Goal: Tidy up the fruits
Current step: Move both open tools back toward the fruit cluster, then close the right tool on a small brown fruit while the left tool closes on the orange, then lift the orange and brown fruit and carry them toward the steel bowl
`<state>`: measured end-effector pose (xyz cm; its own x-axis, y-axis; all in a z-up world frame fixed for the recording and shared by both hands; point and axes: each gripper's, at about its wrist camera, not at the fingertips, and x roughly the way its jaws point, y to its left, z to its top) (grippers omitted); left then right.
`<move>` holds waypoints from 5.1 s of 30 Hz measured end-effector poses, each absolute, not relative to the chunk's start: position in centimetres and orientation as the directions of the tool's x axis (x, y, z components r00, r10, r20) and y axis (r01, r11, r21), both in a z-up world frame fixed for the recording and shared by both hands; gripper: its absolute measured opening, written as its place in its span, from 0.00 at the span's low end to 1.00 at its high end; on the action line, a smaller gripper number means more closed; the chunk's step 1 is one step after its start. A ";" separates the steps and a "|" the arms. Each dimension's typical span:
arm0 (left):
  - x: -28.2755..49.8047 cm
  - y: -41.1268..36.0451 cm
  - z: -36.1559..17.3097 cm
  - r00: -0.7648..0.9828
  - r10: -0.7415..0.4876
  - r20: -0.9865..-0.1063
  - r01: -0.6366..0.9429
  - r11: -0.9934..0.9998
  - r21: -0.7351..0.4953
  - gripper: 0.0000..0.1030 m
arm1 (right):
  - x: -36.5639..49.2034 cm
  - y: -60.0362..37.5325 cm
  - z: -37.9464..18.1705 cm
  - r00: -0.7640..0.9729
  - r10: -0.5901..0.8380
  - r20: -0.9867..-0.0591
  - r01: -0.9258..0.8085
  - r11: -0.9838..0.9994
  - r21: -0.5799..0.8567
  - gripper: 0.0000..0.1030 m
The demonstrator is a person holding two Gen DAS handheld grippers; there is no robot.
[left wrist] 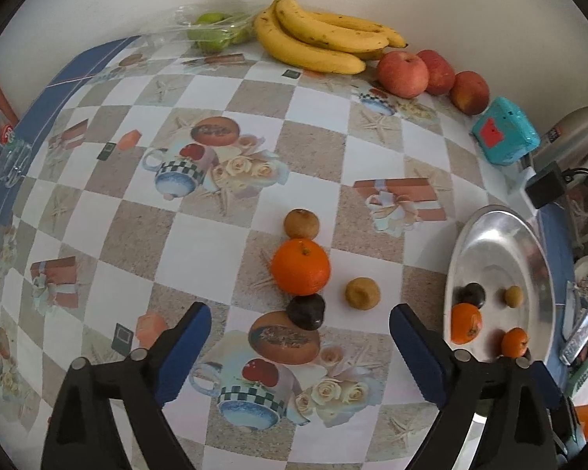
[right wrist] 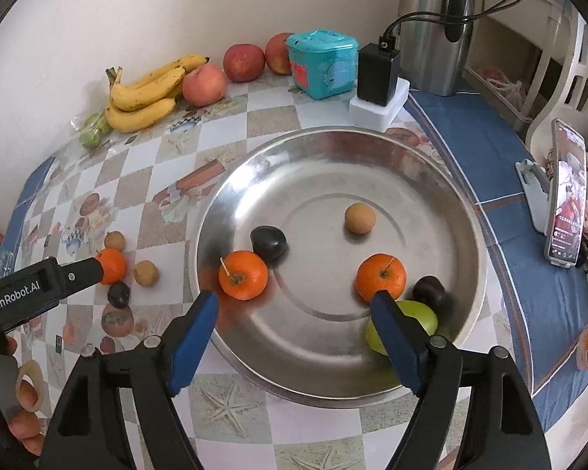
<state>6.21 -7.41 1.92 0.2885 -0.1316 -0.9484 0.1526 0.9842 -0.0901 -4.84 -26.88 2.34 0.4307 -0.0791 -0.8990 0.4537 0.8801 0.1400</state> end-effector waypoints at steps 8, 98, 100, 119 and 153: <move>6.0 -7.5 2.3 0.364 -0.063 -0.929 0.171 0.985 0.000 1.00 | -5.0 -27.2 2.0 0.429 -0.085 -0.900 0.464 0.875 0.139 0.82; 11.4 -3.0 -0.2 0.249 -0.302 -0.920 0.135 0.952 -0.276 0.89 | 4.2 -18.6 -0.9 0.415 0.152 -0.897 0.287 0.914 0.288 0.45; 11.3 -3.4 -0.4 0.244 -0.308 -0.919 0.148 0.949 -0.279 0.85 | 4.3 -18.6 -1.3 0.411 0.162 -0.897 0.289 0.910 0.296 0.44; 10.9 -5.6 -2.2 0.196 -0.328 -0.924 0.193 0.937 -0.292 0.50 | 4.8 -18.7 -3.1 0.409 0.195 -0.892 0.283 0.902 0.327 0.37; 10.6 -5.6 -0.6 0.239 -0.330 -0.913 0.208 0.936 -0.284 0.41 | 4.2 -19.6 -3.0 0.431 0.206 -0.879 0.308 0.881 0.358 0.23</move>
<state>10.61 -5.63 -0.55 0.2393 -0.3298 -0.9132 0.2080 0.9361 -0.2836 4.15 -19.55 -2.95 0.4310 0.2057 -0.8786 0.3085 0.8814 0.3577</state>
